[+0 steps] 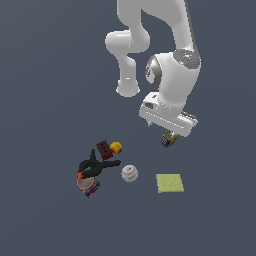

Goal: Pick up a designated object from a clutter of objects.

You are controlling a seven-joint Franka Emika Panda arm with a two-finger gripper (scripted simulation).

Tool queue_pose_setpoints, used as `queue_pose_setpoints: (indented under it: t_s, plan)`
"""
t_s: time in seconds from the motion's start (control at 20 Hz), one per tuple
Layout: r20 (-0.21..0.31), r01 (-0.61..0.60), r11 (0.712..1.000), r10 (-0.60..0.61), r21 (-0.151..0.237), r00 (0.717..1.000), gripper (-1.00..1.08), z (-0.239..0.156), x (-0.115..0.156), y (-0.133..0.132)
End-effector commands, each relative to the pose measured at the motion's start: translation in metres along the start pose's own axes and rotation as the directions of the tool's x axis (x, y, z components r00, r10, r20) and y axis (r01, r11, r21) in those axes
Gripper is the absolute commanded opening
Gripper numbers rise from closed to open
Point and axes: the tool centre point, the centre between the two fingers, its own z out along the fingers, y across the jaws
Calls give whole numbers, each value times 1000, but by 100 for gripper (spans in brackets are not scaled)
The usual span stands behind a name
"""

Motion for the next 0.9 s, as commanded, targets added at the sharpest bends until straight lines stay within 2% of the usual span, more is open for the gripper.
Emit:
queue_pose_setpoints:
  t_s: [0.0,0.85]
  plan:
    - [1,-39,999,39,2,999,100,9,-11,-7]
    - [19,-263,965,263,14,965,100,59,-82,-42]
